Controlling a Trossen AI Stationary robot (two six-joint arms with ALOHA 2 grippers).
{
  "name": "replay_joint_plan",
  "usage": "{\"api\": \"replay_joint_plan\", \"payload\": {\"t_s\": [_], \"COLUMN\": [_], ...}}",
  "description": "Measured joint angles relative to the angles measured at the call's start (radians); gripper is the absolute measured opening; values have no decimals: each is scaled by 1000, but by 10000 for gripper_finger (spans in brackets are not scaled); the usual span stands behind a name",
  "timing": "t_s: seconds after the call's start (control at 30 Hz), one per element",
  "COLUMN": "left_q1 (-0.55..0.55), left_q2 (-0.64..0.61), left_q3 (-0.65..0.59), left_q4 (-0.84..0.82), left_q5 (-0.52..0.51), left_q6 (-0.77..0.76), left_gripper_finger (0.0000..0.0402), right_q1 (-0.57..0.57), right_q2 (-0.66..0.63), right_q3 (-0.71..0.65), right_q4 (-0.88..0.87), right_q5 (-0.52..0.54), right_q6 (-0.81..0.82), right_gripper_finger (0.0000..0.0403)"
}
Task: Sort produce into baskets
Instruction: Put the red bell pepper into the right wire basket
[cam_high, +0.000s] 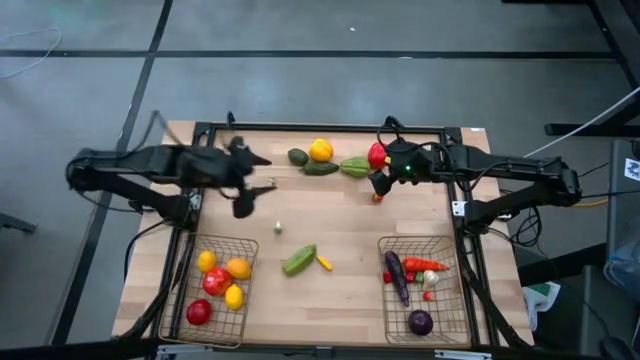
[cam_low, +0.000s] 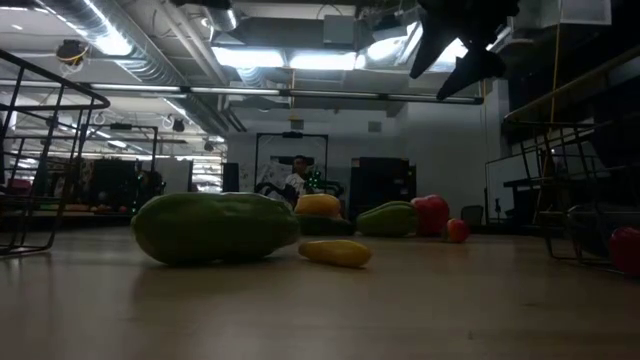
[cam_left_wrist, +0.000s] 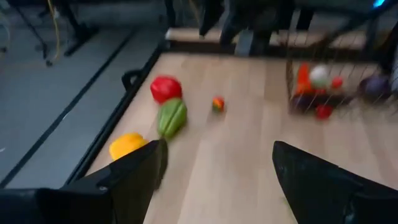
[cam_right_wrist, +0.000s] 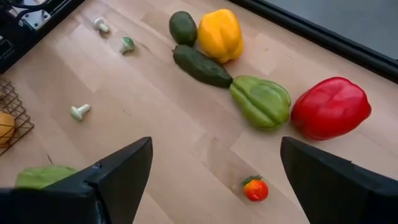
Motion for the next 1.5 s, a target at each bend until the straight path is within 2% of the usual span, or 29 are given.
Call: {"api": "replay_joint_plan", "payload": {"t_s": [0.17, 0.33, 0.73, 0.9, 1.23, 1.5], "left_q1": [32, 35, 35, 35, 35, 35], "left_q2": [-239, -435, -823, -976, -965, -975], "left_q3": [-245, -408, -596, -711, -887, -980], "left_q4": [176, 261, 276, 369, 599, 715], "left_q5": [33, 33, 33, 57, 68, 68], "left_q6": [-12, -27, -31, -46, 2, 26], "left_gripper_finger": [306, 306, 306, 306, 306, 306], "right_q1": [0, 0, 0, 0, 0, 0], "right_q2": [0, 0, 0, 0, 0, 0], "right_q3": [0, 0, 0, 0, 0, 0], "right_q4": [0, -1, -1, 0, 0, -1], "right_q5": [0, 0, 1, 2, 14, 104], "right_q6": [0, 0, 0, 0, 1, 1], "right_gripper_finger": [351, 351, 351, 351, 351, 351]}}
